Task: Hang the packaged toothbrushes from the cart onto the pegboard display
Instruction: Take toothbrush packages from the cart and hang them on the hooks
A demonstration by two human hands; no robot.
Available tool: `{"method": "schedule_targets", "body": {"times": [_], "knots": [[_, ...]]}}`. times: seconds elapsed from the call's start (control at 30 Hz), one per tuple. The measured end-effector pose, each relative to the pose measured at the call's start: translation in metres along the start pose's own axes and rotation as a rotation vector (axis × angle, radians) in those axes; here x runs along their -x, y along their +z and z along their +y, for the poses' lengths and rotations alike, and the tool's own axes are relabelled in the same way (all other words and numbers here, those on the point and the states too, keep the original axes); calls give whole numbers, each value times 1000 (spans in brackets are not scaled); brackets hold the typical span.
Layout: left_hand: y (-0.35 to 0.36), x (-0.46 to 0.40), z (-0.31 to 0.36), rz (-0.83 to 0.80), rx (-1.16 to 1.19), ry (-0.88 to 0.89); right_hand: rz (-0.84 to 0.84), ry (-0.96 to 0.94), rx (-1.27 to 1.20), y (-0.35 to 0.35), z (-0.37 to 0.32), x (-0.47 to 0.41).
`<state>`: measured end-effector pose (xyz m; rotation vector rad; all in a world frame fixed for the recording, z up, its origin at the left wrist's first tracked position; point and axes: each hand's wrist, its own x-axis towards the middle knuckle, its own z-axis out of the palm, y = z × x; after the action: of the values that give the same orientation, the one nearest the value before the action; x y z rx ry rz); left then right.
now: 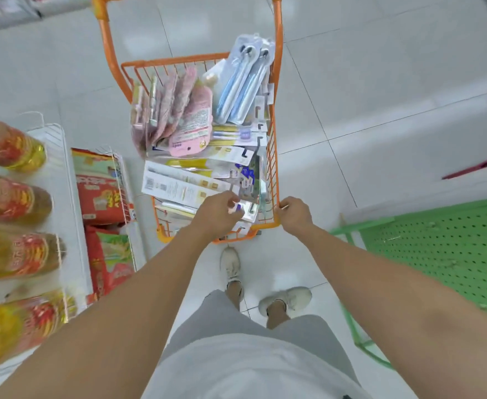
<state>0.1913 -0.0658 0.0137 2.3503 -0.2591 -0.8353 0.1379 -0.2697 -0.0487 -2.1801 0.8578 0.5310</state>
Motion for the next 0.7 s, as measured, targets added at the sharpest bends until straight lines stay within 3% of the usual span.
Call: {"method": "schedule_targets", "body": {"times": [0.2,0.43,0.7], "knots": [[22,-7,-1,-136,-50,-13,-50,-14,-45,13,13,5],[28,6,7,-90,-45,-16,28,15,64,5,18,12],[60,34,23,-62,-32,-20,15,11,199,-24,78,31]]}}
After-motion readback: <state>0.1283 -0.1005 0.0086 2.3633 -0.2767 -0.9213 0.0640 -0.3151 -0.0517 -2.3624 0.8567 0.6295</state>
